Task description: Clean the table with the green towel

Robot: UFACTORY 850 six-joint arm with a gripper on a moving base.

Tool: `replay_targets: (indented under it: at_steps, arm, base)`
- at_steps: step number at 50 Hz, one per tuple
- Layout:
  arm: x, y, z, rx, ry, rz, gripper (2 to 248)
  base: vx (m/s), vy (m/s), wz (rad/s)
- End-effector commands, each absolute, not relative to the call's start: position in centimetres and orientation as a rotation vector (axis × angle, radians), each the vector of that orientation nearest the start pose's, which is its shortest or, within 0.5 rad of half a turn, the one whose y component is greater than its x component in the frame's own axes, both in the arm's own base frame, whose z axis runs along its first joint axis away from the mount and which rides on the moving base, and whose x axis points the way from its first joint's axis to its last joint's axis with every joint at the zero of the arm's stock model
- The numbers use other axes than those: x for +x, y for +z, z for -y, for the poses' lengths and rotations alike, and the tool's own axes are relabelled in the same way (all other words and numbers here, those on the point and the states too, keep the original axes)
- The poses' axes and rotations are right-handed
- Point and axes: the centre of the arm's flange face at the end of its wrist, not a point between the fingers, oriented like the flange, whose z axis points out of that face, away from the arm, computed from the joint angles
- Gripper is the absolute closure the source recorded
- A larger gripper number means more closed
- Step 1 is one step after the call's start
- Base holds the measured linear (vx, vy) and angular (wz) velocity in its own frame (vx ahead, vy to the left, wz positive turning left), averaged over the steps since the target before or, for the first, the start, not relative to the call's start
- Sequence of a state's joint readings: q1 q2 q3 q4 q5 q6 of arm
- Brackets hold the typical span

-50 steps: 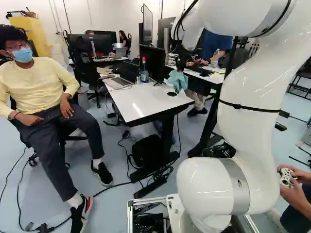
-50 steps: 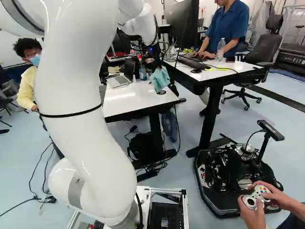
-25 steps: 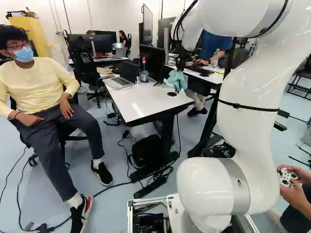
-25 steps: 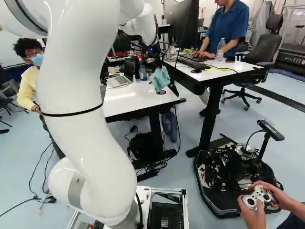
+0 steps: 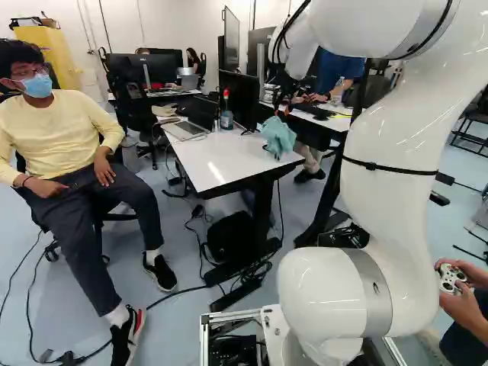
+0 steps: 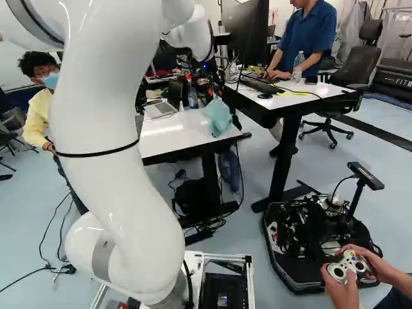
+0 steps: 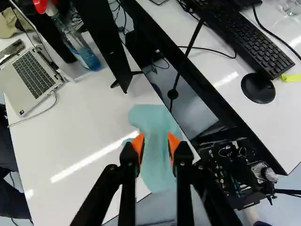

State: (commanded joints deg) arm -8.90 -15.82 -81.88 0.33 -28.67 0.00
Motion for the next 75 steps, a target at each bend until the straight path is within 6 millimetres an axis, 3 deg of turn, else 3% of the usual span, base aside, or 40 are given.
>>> replay_targets:
  at_steps: [2,3,7,8,13,14,18,19,24,75]
  arm:
    - [60.38,63.20,9.43,-3.010,-1.019,-0.241,157]
    - [60.38,63.20,9.43,-3.010,-1.019,-0.241,122]
    - [60.38,63.20,9.43,-3.010,-1.019,-0.241,122]
    - [60.38,63.20,9.43,-3.010,-1.019,-0.241,86]
    - [60.38,63.20,9.43,-3.010,-1.019,-0.241,86]
    - [60.38,63.20,9.43,-3.010,-1.019,-0.241,50]
    - [60.38,63.20,9.43,-3.010,-1.019,-0.241,50]
    - [60.38,63.20,9.43,-3.010,-1.019,-0.241,12]
    - [60.38,63.20,9.43,-3.010,-1.019,-0.241,3]
    - [59.86,62.75,8.85,-3.005,-1.032,-0.228,3]
  base:
    - [0.000,0.000,0.000]
    - [0.000,0.000,0.000]
    - [0.000,0.000,0.000]
    - [0.000,0.000,0.000]
    - [0.000,0.000,0.000]
    - [0.000,0.000,0.000]
    - [0.000,0.000,0.000]
    - [0.000,0.000,0.000]
    - [0.000,0.000,0.000]
    - [0.000,0.000,0.000]
